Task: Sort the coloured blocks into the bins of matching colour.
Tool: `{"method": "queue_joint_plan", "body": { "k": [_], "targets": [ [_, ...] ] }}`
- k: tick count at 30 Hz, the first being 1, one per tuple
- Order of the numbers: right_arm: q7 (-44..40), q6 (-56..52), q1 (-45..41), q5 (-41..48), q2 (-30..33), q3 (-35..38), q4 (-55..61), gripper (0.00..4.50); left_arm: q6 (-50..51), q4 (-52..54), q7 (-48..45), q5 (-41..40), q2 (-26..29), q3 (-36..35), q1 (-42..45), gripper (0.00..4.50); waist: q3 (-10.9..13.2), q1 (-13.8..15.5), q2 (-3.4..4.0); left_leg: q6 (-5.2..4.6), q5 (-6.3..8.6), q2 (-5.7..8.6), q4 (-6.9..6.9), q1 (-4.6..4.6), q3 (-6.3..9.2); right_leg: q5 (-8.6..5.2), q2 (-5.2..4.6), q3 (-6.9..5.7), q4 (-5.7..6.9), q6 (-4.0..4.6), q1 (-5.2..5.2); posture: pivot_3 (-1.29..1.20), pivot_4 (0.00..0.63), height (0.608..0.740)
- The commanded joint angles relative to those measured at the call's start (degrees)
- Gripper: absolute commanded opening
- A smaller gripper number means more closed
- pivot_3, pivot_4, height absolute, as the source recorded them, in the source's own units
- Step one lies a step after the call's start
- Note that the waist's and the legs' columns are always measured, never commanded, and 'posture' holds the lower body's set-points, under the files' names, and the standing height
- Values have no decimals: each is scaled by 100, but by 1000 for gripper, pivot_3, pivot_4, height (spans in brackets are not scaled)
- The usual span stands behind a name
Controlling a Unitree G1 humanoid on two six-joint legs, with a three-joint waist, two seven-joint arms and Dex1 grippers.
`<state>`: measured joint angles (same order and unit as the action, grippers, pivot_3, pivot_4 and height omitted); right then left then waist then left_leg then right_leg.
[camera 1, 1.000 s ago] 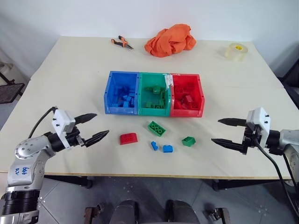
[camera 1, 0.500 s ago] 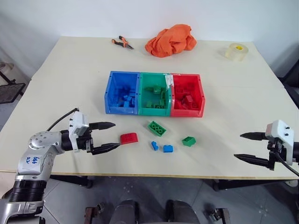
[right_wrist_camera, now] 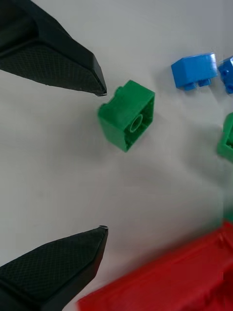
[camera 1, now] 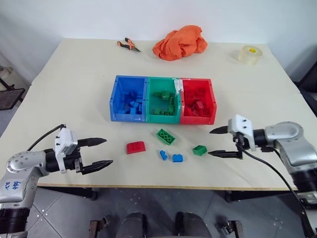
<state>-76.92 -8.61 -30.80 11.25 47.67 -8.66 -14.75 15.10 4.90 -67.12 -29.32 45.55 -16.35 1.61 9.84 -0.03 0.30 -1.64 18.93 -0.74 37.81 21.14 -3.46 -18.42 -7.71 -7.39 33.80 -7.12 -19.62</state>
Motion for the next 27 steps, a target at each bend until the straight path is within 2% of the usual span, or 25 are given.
{"method": "queue_joint_plan", "body": {
  "k": [1,10,13,19,24,27],
  "targets": [
    [-289,501,-250,-229,-139,-200,-476,4500,39,532,180,-211,-59,-317,-358,4476,0,-22,0,0,0,0,0,0,0,0,0,0,0,0,0,0,150,740],
    [-660,1057,-652,-340,-655,-435,-1267,4500,94,935,527,-217,-166,-358,-696,4476,0,-24,1,0,0,-5,6,-4,-6,0,7,0,5,0,2,0,150,740],
    [-696,1026,-691,-383,-767,-478,-1327,3856,126,969,577,-221,-193,-329,-638,4500,0,-21,1,1,0,-5,7,-3,-2,0,6,0,6,0,1,0,150,740],
    [-565,955,-645,-199,-838,-263,-1140,1974,96,911,593,-209,-194,-322,-552,4500,0,-24,1,1,0,-5,7,-4,-4,0,8,0,6,0,2,0,150,740],
    [-364,442,-672,396,-890,238,-508,1967,68,857,621,-159,-206,-300,-500,4500,1,-24,2,1,0,-5,7,-2,-4,0,8,0,6,0,0,0,150,740],
    [114,-264,-1174,683,-1098,495,-146,1967,70,811,670,-150,-239,-268,-427,4500,2,-27,3,1,0,-5,7,-3,-4,0,6,2,7,0,0,0,150,740]
  ]
}}
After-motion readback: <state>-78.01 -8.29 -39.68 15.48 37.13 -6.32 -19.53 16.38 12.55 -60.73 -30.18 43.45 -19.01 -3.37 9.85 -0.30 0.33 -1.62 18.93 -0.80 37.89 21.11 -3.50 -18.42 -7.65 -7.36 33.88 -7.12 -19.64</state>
